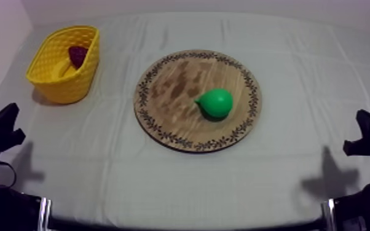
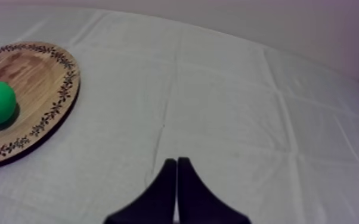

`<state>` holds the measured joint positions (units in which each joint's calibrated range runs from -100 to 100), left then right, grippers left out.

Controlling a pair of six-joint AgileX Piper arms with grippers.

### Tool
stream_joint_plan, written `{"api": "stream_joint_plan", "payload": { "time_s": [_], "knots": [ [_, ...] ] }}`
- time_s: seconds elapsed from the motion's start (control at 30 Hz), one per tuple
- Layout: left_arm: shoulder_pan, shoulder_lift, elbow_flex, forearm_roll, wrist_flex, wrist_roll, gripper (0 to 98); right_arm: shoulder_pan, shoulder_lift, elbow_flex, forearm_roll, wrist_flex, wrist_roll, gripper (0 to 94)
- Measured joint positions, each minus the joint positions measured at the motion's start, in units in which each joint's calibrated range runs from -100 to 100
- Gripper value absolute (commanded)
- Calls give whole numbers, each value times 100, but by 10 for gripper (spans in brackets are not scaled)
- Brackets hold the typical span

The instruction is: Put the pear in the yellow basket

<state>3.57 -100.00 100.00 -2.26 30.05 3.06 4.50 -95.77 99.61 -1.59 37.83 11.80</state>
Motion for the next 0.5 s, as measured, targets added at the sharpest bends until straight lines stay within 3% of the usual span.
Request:
{"api": "stream_joint_plan", "payload": {
  "time_s": [0.23, 0.5],
  "knots": [
    [-10, 0, -10, 15, 324, -306, 0, 0, 0, 0, 0, 0, 0, 5],
    [-10, 0, -39, 15, 438, -265, 0, 0, 0, 0, 0, -9, 0, 5]
  ]
}}
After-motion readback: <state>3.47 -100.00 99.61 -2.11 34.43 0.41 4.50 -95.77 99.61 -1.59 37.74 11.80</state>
